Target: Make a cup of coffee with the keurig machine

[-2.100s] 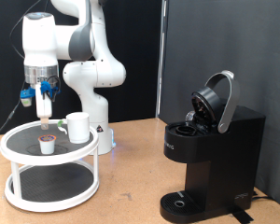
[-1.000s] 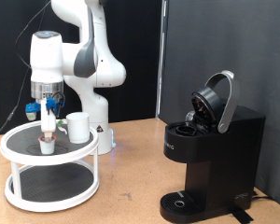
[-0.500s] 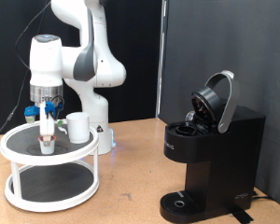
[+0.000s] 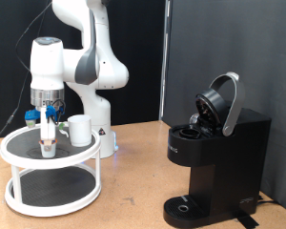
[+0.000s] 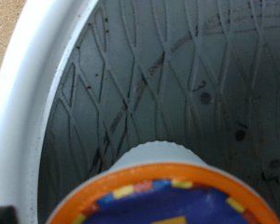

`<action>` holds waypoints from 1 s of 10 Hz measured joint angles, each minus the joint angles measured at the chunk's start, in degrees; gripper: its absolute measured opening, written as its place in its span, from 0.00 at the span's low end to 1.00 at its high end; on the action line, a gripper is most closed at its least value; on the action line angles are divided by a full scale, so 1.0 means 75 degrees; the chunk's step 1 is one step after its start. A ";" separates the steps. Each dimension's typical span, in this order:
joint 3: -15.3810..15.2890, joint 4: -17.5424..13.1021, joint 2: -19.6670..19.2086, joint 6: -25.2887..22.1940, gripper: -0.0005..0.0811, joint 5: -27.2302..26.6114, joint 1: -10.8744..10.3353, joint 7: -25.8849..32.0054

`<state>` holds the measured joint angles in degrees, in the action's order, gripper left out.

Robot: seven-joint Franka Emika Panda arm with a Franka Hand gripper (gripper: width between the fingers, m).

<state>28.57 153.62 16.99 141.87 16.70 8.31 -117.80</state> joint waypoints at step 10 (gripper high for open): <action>0.0123 -0.0307 0.0196 -0.0634 0.49 -0.0712 -0.0006 0.0581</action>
<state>29.49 151.32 18.46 137.12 11.35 8.26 -113.44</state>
